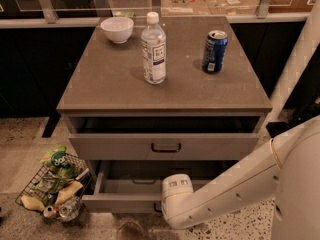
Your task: Open middle drawer
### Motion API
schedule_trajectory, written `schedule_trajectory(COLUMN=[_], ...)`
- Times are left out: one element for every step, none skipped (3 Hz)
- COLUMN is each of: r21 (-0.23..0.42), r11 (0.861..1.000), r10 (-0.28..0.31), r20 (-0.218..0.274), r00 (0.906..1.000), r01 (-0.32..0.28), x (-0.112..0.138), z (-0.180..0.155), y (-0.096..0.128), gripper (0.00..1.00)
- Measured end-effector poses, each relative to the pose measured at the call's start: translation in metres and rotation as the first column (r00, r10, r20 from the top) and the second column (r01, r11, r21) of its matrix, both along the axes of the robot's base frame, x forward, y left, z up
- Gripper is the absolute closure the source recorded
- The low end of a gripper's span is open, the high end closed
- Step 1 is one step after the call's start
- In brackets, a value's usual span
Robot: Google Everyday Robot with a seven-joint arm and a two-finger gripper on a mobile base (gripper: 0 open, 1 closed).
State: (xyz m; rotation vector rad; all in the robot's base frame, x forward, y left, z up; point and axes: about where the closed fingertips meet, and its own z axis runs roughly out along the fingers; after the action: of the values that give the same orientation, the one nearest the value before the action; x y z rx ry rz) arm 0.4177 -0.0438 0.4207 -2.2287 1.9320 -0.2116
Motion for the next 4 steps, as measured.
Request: schedule_trajectory(r21=[-0.018, -0.147, -0.143, -0.140], r11=[1.000, 0.988, 0.987, 0.988], r10=[0.022, 0.005, -0.030, -0.027], r20=[0.063, 0.298, 0.287, 0.278], r00=[0.9977, 0.9545, 0.9575, 0.9602], r01=[-0.021, 0.041, 0.074, 0.068], x=[-0.024, -0.060, -0.086, -0.087], z=[0.015, 0.072, 0.070, 0.066], y=[0.001, -0.072, -0.085, -0.083], gripper=[1.00, 1.00, 1.00, 1.00])
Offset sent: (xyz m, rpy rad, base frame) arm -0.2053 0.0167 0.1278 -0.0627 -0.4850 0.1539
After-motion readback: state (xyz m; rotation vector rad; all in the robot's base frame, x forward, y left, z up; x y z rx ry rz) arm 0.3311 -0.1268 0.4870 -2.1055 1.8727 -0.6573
